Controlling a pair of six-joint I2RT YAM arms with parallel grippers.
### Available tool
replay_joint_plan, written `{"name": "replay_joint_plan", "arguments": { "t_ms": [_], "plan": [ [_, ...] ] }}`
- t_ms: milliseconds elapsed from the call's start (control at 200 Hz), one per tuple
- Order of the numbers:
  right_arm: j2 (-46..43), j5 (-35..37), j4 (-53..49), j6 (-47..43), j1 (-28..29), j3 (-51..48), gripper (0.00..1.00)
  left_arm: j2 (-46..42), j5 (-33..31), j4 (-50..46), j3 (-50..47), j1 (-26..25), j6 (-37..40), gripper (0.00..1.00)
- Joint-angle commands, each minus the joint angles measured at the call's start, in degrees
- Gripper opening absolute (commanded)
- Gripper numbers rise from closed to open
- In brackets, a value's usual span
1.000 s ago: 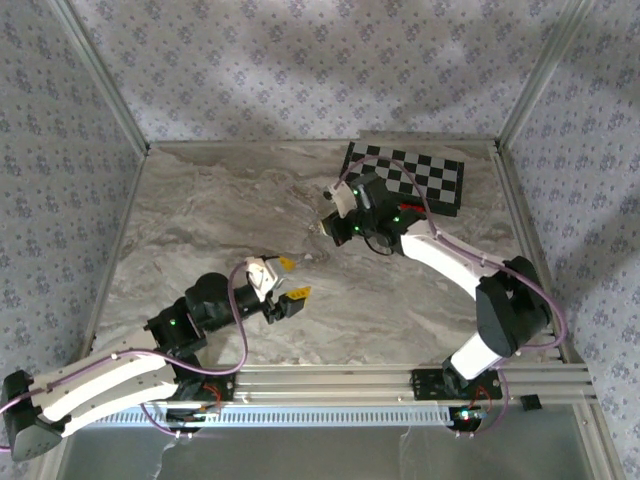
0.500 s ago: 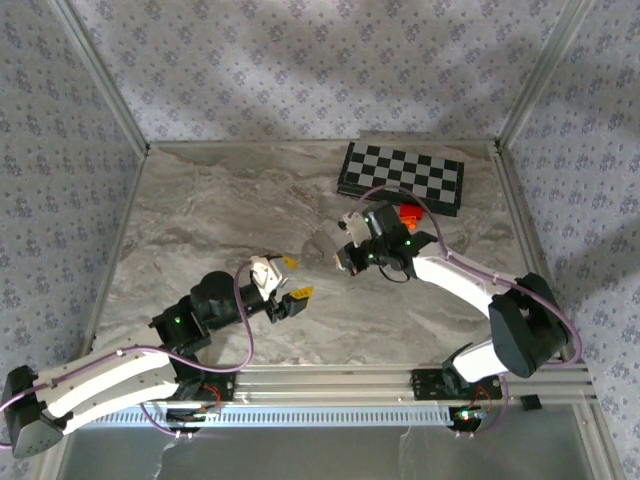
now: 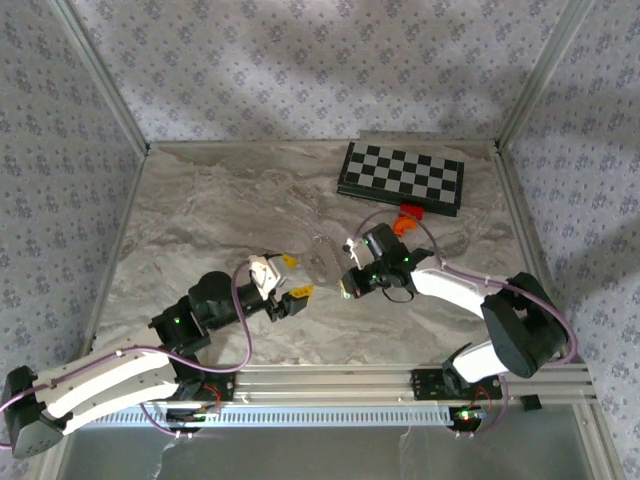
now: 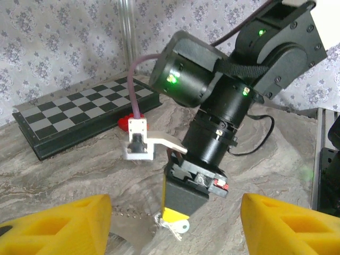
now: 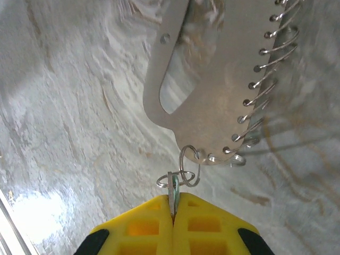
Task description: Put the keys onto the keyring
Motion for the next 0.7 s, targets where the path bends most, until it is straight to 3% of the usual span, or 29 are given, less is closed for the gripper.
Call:
{"name": "replay_joint_plan", "arguments": {
  "t_ms": [0, 695],
  "plan": [
    [-0.7, -0.9, 0.4, 2.5, 1.2, -1.7, 0.0, -0.9, -0.6, 2.2, 0.0, -0.2, 0.5, 0.65],
    [-5.2, 0.1, -1.3, 7.7, 3.6, -11.4, 0.01, -1.4, -0.9, 4.1, -2.2, -0.1, 0.8, 0.66]
  ]
}}
